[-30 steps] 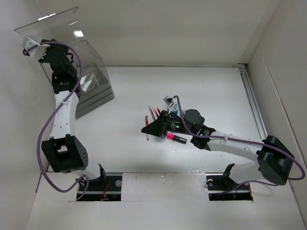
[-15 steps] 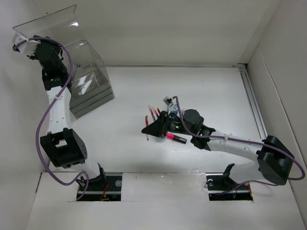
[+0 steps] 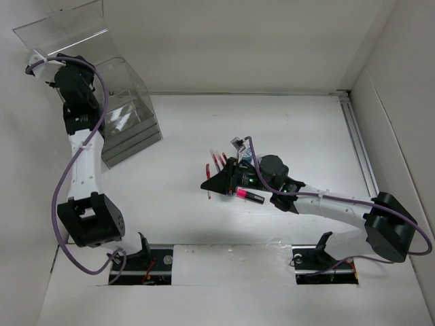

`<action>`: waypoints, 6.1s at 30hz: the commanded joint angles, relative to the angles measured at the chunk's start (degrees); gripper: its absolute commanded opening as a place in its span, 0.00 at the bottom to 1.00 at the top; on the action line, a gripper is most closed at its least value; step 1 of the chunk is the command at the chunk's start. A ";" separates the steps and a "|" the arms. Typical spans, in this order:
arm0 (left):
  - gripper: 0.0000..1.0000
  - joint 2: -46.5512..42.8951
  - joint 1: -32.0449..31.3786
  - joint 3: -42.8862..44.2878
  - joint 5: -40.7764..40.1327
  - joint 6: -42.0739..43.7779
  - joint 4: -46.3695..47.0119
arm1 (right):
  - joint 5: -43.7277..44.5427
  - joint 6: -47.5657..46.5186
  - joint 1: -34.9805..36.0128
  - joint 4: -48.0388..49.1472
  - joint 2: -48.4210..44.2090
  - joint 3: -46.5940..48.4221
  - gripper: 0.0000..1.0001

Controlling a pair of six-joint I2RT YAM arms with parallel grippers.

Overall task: Sort the stationery into containers
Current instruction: Open the storage box at the corner of the board, then move the storage box to the center of the board.

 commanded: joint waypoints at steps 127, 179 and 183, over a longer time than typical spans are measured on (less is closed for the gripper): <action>0.42 -27.43 -33.55 -30.08 -34.89 -10.78 -44.25 | 10.19 -6.00 0.10 -18.22 -30.48 -6.91 0.45; 0.00 -17.57 -24.32 -24.28 -33.14 -4.62 -39.14 | 6.85 -5.47 0.10 -18.22 -32.06 -7.43 0.45; 0.00 -21.26 -24.94 -26.30 -27.61 -5.51 -39.94 | 7.37 -4.94 0.10 -18.22 -32.06 -7.43 0.45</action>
